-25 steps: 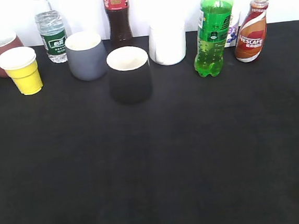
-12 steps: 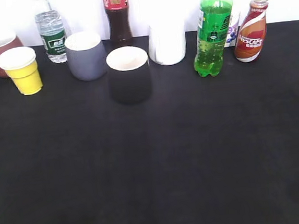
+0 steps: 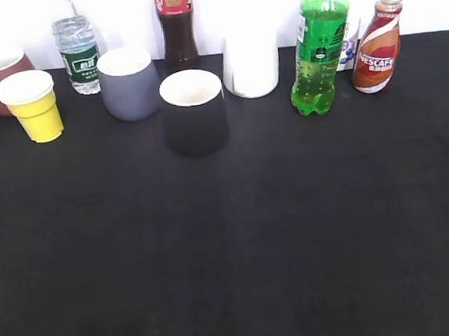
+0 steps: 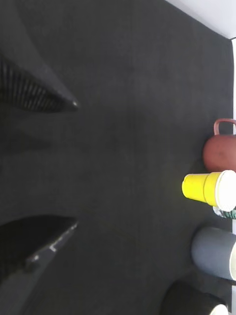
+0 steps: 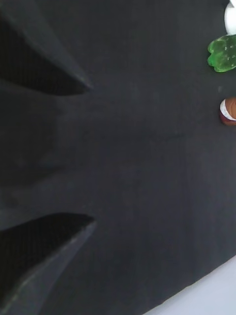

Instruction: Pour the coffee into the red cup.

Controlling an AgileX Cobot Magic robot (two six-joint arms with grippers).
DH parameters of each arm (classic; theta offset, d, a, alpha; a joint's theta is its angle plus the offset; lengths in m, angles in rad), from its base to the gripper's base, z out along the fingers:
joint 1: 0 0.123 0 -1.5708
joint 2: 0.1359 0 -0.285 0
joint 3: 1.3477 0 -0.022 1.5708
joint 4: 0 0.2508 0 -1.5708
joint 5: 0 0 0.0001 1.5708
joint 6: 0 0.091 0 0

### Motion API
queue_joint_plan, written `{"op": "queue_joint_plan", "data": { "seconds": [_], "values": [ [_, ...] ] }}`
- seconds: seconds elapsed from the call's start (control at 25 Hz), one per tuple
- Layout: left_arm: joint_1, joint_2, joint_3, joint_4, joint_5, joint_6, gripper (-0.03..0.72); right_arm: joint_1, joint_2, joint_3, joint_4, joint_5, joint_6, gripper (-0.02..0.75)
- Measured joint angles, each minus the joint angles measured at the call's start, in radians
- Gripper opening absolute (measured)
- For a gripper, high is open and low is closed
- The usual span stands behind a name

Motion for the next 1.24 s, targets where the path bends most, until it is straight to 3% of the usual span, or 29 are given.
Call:
{"op": "queue_joint_plan", "data": {
  "seconds": [0.72, 1.24],
  "values": [
    [0.0, 0.0, 0.0, 0.0, 0.0, 0.0, 0.44, 0.0, 0.0, 0.0, 0.0, 0.0, 0.0, 0.582],
    [0.0, 0.0, 0.0, 0.0, 0.0, 0.0, 0.241, 0.0, 0.0, 0.0, 0.0, 0.0, 0.0, 0.582]
  ]
}}
